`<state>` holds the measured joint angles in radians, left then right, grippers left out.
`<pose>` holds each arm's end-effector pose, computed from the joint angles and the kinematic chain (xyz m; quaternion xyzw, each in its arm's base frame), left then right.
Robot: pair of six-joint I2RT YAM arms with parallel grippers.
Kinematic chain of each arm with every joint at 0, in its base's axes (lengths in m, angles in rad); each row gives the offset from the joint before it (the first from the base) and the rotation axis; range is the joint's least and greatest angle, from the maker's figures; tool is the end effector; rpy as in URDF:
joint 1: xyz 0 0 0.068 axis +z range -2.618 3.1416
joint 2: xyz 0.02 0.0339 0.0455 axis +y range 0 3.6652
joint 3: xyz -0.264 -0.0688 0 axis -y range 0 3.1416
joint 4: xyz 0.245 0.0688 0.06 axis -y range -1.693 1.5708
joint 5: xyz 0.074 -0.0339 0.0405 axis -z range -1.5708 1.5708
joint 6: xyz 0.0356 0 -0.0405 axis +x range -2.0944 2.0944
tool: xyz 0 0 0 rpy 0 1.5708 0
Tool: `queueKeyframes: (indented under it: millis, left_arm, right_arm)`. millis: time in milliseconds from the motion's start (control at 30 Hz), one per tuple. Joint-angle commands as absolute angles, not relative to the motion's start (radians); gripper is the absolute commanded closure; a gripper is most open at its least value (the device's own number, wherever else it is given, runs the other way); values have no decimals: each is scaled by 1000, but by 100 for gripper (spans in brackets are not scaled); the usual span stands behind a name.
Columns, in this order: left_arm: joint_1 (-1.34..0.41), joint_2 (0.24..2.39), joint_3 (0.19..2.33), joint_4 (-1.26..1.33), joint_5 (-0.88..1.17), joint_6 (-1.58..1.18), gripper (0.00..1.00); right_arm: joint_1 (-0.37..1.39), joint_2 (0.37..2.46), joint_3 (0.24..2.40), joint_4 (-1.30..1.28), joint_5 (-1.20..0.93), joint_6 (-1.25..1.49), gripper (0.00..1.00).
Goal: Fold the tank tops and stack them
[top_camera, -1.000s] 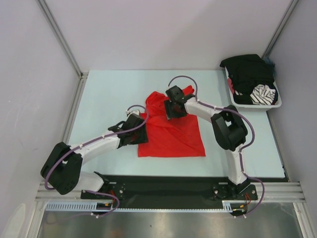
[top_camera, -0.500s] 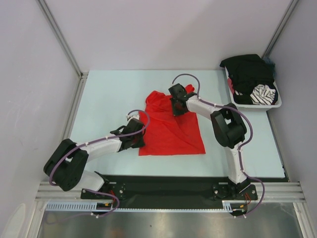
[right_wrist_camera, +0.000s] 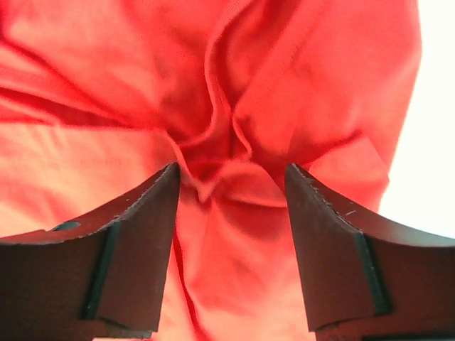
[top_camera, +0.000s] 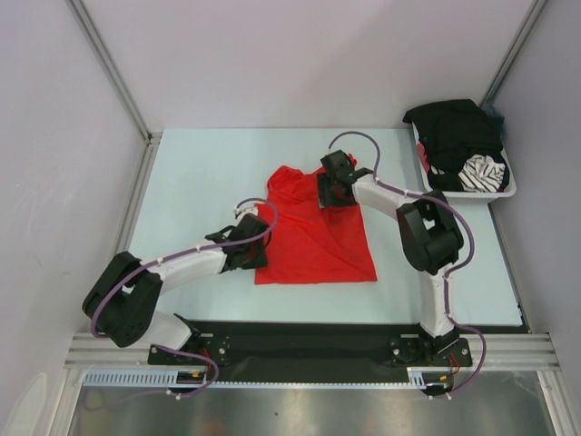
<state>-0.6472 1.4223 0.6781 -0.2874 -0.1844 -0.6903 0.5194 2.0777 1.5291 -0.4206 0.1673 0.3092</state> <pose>0.2096 -0.1502 0.1592 -0.0452 0.9590 -0.0948 0.2631 0.3938 0.2183 0.1778 -0.0752 0.9491 0.0458 0.3024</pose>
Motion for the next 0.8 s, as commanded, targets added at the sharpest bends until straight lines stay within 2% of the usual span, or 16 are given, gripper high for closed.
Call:
queueKeyframes:
  millis: [0,167,233,400,567,767]
  left_arm:
    - [-615,1394,800,-434,-235,-644,63]
    - [-536,1377,893,-456,-232,-611,46]
    - [-511,1394,943,-440,-212,-598,44]
    - [-463,1558,1162,-420,-192,-520,43]
    - [-416,1739,1371,-384,-166,-465,43]
    - [-373,2014,1659,-406,-158,-434,44]
  right_arm:
    - [517,1918,1499,-367,170,304,33]
    - [563,1774,1392,-357,186,328,27]
    - [607,1694,1306,-344,198,344,26]
    - [676,1554,1091,-289,140,420,36]
    - [764,1439,887,-213,101,508,36]
    - [810,1434,833,-205,129,543,36]
